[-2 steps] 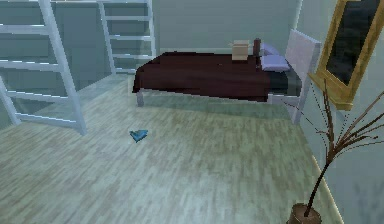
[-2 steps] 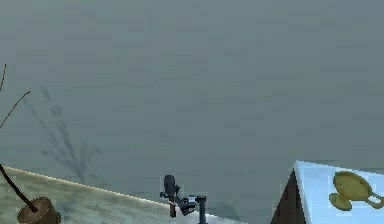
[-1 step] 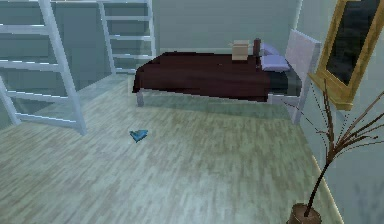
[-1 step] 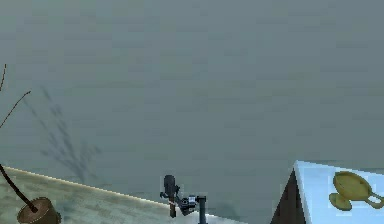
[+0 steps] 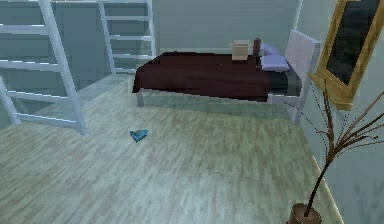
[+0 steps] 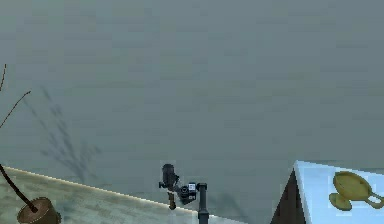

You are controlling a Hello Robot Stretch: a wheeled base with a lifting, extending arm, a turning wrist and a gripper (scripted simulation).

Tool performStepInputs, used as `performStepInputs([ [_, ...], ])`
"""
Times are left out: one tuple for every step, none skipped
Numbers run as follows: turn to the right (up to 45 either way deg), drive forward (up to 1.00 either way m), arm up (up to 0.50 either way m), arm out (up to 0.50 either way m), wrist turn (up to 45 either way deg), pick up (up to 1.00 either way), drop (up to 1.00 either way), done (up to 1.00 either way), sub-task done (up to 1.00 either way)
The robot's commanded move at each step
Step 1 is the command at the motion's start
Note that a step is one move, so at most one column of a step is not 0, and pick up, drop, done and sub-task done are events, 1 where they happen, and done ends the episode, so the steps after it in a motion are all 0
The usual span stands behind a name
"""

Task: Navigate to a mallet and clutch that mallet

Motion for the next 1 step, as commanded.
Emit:
performStepInputs([
  [0.0, 0.0, 0.0, 0.0, 0.0, 0.0, 0.0, 1.0, 0.0],
])
